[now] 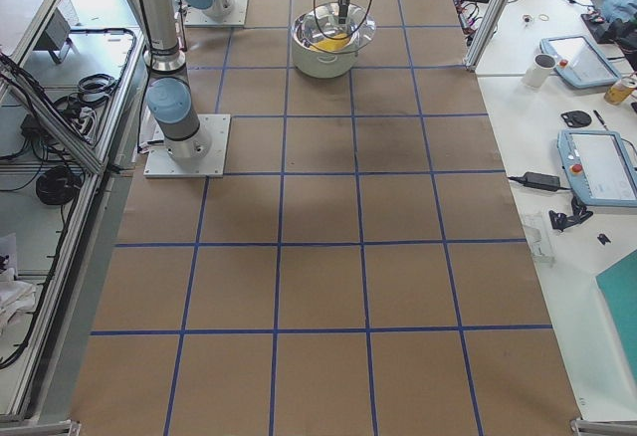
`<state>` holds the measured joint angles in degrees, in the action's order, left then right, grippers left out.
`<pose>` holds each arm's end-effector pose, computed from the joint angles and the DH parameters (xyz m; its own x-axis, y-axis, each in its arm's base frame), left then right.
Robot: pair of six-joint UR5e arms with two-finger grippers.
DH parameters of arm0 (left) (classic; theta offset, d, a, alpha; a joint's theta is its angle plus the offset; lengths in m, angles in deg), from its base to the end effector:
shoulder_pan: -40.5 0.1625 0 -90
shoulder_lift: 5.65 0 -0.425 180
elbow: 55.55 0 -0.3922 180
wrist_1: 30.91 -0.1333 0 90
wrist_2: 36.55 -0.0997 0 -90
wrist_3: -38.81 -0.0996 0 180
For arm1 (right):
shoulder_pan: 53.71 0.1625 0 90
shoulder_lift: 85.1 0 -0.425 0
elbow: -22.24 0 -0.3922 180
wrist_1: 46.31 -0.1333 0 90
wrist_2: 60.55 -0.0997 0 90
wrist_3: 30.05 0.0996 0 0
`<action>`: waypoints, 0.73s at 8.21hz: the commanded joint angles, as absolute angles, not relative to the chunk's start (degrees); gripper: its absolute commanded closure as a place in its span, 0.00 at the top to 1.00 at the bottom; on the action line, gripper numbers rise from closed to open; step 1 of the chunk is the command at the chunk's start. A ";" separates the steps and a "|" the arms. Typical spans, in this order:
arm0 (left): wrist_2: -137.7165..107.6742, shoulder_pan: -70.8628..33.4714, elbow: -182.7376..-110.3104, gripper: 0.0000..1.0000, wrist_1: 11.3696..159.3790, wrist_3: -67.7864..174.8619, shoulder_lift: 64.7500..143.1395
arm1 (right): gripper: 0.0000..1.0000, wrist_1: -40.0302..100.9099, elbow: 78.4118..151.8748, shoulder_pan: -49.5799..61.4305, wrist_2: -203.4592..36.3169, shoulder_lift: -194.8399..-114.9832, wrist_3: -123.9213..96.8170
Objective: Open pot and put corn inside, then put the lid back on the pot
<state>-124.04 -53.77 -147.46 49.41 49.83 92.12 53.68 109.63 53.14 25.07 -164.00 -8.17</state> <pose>-0.1778 -0.5320 0.4181 -0.9921 -0.1176 0.0430 -0.1174 0.9931 0.0084 0.3007 -0.5066 0.4250 -0.9930 0.0866 -0.0806 0.0865 0.9962 0.0042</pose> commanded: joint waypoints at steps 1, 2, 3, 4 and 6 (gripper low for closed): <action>-124.09 -51.26 -147.40 1.00 49.34 45.06 92.00 | 0.00 58.00 109.69 62.37 25.75 -161.41 2.87; -124.09 -51.17 -147.40 1.00 49.25 43.74 92.00 | 0.00 58.54 109.69 63.96 25.93 -160.61 3.69; -124.01 -50.47 -147.05 1.00 49.43 43.64 92.00 | 0.00 58.29 110.82 64.41 25.94 -160.60 6.66; -124.01 -50.29 -146.61 1.00 49.51 43.55 92.00 | 0.00 58.98 112.05 64.42 25.94 -160.60 7.12; -124.01 -50.47 -146.17 1.00 49.95 43.55 91.91 | 0.00 59.42 112.32 64.42 25.94 -160.43 6.78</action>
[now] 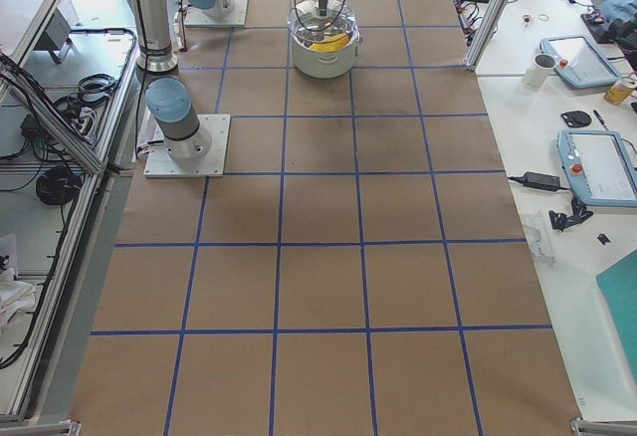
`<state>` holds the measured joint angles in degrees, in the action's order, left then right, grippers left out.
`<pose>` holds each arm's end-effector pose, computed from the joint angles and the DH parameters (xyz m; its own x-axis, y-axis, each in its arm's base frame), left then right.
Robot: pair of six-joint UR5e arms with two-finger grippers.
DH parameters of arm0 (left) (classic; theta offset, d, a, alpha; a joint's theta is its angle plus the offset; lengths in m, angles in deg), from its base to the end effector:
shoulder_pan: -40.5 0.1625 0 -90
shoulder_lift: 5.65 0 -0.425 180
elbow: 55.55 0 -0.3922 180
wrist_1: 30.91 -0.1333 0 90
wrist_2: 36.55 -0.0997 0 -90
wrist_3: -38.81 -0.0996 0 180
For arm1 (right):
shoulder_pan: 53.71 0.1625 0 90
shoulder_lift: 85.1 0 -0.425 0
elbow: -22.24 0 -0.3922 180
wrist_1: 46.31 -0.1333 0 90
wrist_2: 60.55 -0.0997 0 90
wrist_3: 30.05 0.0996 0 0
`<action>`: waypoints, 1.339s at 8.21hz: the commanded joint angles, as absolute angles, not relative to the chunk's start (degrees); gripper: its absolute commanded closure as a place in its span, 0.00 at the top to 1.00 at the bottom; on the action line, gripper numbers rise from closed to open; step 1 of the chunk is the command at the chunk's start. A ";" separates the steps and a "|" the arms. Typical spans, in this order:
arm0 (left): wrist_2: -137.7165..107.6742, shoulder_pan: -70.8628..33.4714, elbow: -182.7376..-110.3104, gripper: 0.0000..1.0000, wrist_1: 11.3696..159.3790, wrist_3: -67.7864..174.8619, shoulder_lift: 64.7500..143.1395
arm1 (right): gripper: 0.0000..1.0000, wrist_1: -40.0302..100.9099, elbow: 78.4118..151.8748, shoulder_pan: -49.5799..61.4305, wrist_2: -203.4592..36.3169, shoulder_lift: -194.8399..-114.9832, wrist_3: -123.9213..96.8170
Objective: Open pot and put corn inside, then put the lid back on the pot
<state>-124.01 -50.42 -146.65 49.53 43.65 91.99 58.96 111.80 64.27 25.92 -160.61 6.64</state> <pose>-0.1465 -0.5430 0.4261 -0.9967 -0.0677 0.0454 -0.0683 0.9976 -0.0105 0.3993 -0.4544 0.3815 -0.9866 0.1511 -0.0621 0.1502 0.9885 0.0197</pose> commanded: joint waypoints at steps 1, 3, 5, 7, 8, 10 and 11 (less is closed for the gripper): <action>-124.09 -50.38 -146.08 1.00 50.91 43.55 90.78 | 0.00 59.51 112.32 64.42 25.94 -160.34 6.60; -124.44 -50.29 -146.08 1.00 55.04 43.55 86.48 | 0.00 61.00 112.32 64.42 25.85 -159.29 6.68; -128.13 -50.29 -146.08 1.00 56.37 40.75 84.97 | 0.00 61.01 112.59 64.42 25.85 -159.11 6.69; -128.14 -50.38 -146.08 1.00 56.81 40.48 84.18 | 0.00 61.01 112.59 64.42 25.85 -159.11 6.69; -128.14 -50.29 -146.08 1.00 57.85 40.48 83.48 | 0.00 61.01 112.59 64.42 25.93 -158.93 5.81; -128.14 -50.38 -146.08 1.00 57.95 40.48 83.38 | 0.00 61.27 112.59 64.33 25.94 -158.58 4.05; -128.14 -50.55 -146.17 1.00 58.04 40.48 83.30 | 0.00 61.36 112.50 64.33 25.94 -158.58 3.87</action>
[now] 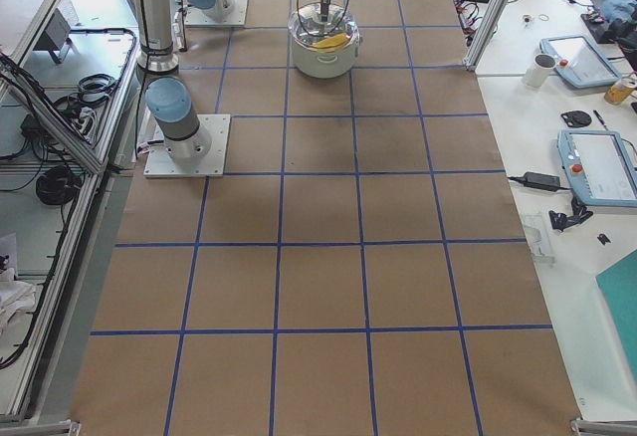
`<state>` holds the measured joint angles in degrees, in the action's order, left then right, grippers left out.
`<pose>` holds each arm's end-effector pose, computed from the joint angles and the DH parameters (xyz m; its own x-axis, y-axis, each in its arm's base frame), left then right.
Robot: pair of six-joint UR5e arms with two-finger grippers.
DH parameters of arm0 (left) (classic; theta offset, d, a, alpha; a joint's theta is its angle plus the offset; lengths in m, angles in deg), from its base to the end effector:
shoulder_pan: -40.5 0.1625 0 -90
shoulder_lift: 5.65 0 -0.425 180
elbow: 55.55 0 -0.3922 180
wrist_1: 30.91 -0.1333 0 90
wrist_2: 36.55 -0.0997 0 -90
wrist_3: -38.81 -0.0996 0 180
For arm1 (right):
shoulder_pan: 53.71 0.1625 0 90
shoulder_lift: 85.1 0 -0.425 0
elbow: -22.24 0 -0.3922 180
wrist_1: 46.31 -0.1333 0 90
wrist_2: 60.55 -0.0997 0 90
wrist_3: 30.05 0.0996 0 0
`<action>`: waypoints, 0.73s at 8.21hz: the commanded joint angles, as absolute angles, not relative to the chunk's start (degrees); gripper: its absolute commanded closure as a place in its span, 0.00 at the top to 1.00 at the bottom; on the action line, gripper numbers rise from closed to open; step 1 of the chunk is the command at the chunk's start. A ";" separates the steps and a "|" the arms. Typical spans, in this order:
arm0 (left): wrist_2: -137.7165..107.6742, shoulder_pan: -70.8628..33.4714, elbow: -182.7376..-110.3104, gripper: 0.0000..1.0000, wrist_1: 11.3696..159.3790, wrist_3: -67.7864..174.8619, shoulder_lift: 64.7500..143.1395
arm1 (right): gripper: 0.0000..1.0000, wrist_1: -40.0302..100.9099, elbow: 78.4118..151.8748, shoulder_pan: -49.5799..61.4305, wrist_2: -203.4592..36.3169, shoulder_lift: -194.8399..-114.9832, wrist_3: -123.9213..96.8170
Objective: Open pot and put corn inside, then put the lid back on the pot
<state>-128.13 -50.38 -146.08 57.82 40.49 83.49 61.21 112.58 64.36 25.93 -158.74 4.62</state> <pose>-0.1380 -0.4862 0.4930 -0.9995 -0.0147 -0.0267 -0.0140 0.9995 -0.0287 0.4037 -0.4607 0.3596 -0.9916 0.1150 -0.0586 0.1138 0.9932 0.0232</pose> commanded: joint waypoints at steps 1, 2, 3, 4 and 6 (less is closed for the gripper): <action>-128.05 -50.55 -146.17 1.00 57.95 40.48 83.30 | 0.00 61.36 112.59 64.24 26.37 -158.49 3.18; -127.96 -50.47 -146.17 1.00 57.87 40.48 83.47 | 0.00 61.36 112.59 64.24 26.46 -158.49 3.08; -128.05 -50.55 -146.17 1.00 57.95 40.48 83.47 | 0.00 61.36 112.59 64.07 26.55 -158.49 2.99; -128.05 -50.55 -146.17 1.00 57.95 40.48 83.38 | 0.00 61.36 112.59 63.89 26.46 -158.49 2.99; -127.87 -50.47 -146.17 1.00 57.86 40.48 83.56 | 0.00 61.45 112.59 63.89 26.38 -158.23 3.08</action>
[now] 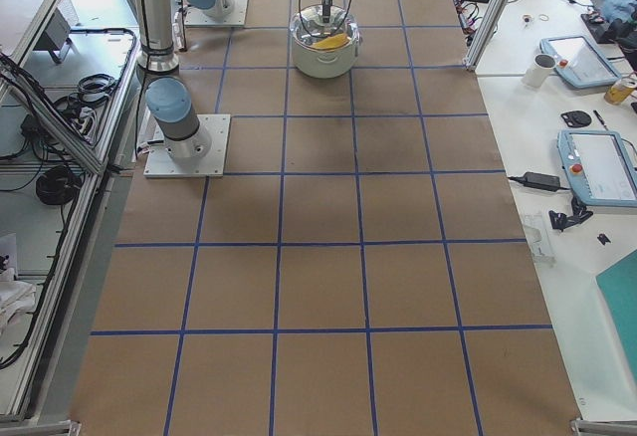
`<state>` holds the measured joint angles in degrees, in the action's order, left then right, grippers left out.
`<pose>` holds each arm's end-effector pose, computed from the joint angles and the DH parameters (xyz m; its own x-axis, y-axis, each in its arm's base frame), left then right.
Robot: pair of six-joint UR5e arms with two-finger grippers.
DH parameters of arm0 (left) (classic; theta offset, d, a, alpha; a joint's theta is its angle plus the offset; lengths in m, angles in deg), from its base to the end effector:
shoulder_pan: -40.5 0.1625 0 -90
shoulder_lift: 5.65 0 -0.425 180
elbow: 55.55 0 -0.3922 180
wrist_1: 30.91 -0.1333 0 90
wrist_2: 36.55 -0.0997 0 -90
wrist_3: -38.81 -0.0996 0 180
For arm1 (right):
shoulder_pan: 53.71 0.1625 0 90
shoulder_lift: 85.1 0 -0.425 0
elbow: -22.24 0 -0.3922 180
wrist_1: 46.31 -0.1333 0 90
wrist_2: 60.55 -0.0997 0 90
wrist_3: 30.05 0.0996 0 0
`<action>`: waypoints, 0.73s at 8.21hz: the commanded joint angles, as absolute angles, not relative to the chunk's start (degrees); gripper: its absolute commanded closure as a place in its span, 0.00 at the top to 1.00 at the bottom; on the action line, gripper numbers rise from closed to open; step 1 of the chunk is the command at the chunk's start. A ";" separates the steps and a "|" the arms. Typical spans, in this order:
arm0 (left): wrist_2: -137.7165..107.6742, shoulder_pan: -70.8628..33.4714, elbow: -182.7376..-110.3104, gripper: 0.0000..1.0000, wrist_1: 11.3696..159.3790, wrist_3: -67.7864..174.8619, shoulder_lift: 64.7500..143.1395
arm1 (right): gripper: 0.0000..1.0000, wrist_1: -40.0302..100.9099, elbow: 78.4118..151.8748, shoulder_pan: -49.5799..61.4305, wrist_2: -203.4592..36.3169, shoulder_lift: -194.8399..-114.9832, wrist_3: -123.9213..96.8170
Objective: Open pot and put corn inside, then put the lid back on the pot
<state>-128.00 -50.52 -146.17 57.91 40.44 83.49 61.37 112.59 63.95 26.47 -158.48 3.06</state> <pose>-0.1394 -0.4855 0.4920 -0.9996 -0.0113 -0.0246 -0.0106 0.9996 -0.0255 0.4001 -0.4650 0.3571 -0.9942 0.0950 -0.0503 0.0942 0.9954 0.0180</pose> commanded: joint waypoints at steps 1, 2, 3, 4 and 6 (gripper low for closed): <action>-128.05 -50.38 -146.17 1.00 57.95 40.30 83.47 | 0.00 61.80 112.59 63.89 26.37 -158.05 3.08; -128.05 -50.38 -146.08 1.00 57.95 40.13 82.95 | 0.00 61.89 112.59 63.89 26.37 -157.88 3.08; -128.05 -50.29 -146.17 1.00 57.87 40.13 82.86 | 0.00 61.89 112.59 63.89 26.29 -157.70 3.08; -128.05 -50.29 -146.17 1.00 57.60 40.13 83.03 | 0.00 61.97 112.59 63.89 26.37 -157.70 3.08; -128.48 -50.47 -146.08 1.00 58.03 40.13 82.60 | 0.00 62.15 112.59 63.89 26.46 -157.44 3.08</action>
